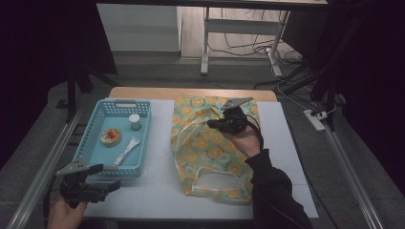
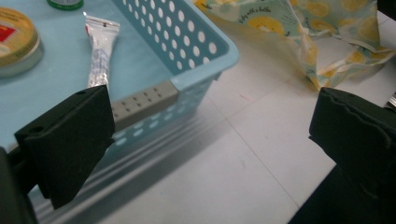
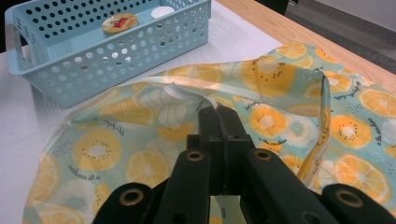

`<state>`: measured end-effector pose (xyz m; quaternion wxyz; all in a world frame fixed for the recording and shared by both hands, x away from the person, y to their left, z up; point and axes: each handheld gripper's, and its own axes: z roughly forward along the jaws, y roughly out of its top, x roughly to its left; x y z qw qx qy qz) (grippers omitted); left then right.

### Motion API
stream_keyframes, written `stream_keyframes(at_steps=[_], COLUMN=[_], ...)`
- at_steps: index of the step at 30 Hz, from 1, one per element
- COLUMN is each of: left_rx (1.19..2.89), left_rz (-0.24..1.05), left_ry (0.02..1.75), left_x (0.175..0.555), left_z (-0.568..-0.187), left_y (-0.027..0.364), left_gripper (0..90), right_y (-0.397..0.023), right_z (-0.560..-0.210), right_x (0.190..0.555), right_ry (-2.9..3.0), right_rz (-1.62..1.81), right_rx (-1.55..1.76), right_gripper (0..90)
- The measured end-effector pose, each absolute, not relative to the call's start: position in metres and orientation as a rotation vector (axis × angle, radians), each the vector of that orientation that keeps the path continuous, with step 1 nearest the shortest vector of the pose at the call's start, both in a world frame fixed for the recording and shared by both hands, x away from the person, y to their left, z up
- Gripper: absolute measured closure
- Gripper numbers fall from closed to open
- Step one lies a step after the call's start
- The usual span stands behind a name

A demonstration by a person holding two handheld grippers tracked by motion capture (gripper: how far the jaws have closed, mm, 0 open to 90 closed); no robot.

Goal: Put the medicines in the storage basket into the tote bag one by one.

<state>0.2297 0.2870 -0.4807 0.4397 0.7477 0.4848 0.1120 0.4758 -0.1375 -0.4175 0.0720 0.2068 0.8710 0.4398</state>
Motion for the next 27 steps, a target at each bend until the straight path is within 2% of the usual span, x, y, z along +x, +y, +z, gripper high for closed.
stream_keyframes(at_steps=[11, 27], left_rx=[1.865, 1.884], left_rz=[0.323, 0.325], left_ry=[1.228, 1.284], left_x=[0.26, 0.299], left_z=[-0.471, -0.462], left_y=[0.288, 0.298], left_gripper=[0.8, 0.3], right_y=[-0.139, -0.139], right_z=[-0.416, -0.414], right_x=[0.476, 0.475], right_ry=[2.613, 2.614], right_rz=[1.326, 1.333], right_rx=[0.62, 0.615], right_gripper=[90.0, 90.0])
